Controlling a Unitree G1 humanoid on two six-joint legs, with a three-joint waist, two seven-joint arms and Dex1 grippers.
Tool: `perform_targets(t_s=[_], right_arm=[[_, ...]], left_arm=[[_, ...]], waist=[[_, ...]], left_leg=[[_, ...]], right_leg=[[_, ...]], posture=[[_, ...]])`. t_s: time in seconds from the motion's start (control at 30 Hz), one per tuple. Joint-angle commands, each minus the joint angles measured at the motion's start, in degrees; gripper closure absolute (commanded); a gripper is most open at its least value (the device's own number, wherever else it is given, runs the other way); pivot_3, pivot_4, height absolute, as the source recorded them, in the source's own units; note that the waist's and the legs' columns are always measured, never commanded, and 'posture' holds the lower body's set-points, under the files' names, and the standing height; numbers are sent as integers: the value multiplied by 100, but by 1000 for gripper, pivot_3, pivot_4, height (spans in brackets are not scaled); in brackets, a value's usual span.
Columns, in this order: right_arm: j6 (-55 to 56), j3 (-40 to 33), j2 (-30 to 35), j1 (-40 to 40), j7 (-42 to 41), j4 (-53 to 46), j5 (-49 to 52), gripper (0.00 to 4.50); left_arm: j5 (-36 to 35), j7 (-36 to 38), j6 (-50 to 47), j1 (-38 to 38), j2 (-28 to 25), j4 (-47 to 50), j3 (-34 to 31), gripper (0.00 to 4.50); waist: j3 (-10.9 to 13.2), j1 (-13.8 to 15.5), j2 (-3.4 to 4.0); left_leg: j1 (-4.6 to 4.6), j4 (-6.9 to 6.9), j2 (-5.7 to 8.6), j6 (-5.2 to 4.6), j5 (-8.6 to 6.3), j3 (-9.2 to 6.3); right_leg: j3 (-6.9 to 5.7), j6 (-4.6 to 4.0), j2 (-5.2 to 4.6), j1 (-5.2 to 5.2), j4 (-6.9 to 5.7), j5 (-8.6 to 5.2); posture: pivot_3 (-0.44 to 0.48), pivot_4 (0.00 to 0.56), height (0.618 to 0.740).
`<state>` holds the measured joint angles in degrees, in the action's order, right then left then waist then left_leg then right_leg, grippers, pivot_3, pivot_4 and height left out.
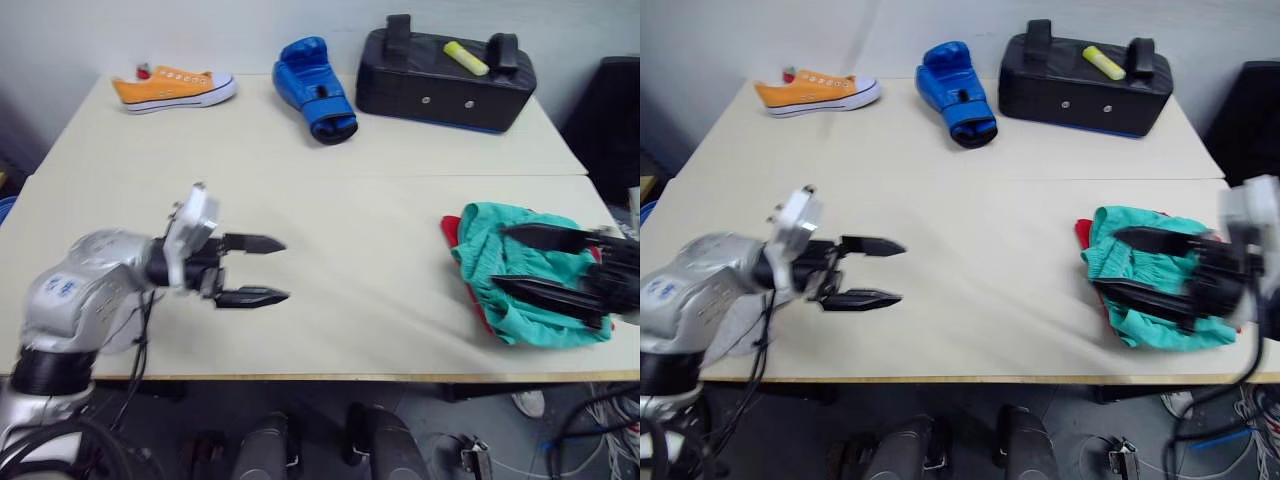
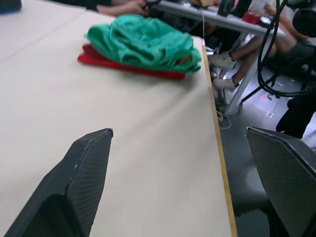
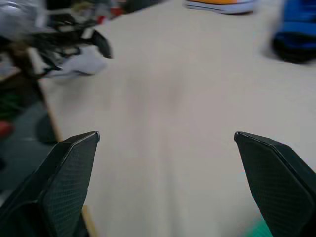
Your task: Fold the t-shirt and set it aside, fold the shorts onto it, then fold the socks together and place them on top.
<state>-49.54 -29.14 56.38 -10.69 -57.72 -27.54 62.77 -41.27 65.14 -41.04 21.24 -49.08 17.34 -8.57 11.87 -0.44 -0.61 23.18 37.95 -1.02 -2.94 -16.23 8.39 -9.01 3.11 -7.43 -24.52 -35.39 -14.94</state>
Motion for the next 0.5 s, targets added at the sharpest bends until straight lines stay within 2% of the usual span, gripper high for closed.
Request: perform_targets(t_s=[0.03, 0.13, 0.2, 0.27, 0.37, 0.5], right_arm=[[104, 880, -239, -527, 3, -111, -14, 43], [216, 1278, -419, -861, -77, 100, -137, 43], [309, 1536, -543, -1056, -183, 204, -244, 43], [332, 1707, -636, -1177, -278, 241, -272, 43], [315, 1850, -708, -1257, -354, 206, -252, 43], [164, 2000, -651, -1317, -654, 84, -50, 43]], left_arm=[[-22, -357, -188, -949, -375, 610, -1235, 0], [321, -552, -134, -2203, -443, 877, -2248, 0], [750, -616, 49, -3424, -159, 916, -3263, 0], [1032, -719, 327, -4120, 57, 777, -3881, 0], [1237, -850, 696, -4357, 144, 391, -4182, 0], [1695, -821, 1220, -4277, -119, -752, -3916, 0]], waist=[[0, 27, 0], [1, 61, 2], [-1, 61, -2], [-2, 40, -3], [-6, 113, -10], [-5, 188, -3]], left_leg=[[2, 0, 2, 0, -2, -1], [5, -1, 5, -1, -13, 0], [9, 1, 7, 11, -33, 0], [11, 0, 7, 1, -46, 3], [12, 1, 6, 5, -58, 1], [12, 0, 4, -25, -79, -2]], right_leg=[[-1, -4, -2, -1, 1, -3], [-3, -5, -8, -3, 7, -6], [-5, -4, -9, -2, 20, -5], [-5, 3, -10, 2, 39, 0], [-8, 6, -11, 3, 50, 1], [-6, -5, -15, 2, 63, 7]], posture=[[0, 150, 740], [0, 150, 740], [0, 150, 740], [0, 150, 740], [0, 150, 740], [0, 150, 740]])
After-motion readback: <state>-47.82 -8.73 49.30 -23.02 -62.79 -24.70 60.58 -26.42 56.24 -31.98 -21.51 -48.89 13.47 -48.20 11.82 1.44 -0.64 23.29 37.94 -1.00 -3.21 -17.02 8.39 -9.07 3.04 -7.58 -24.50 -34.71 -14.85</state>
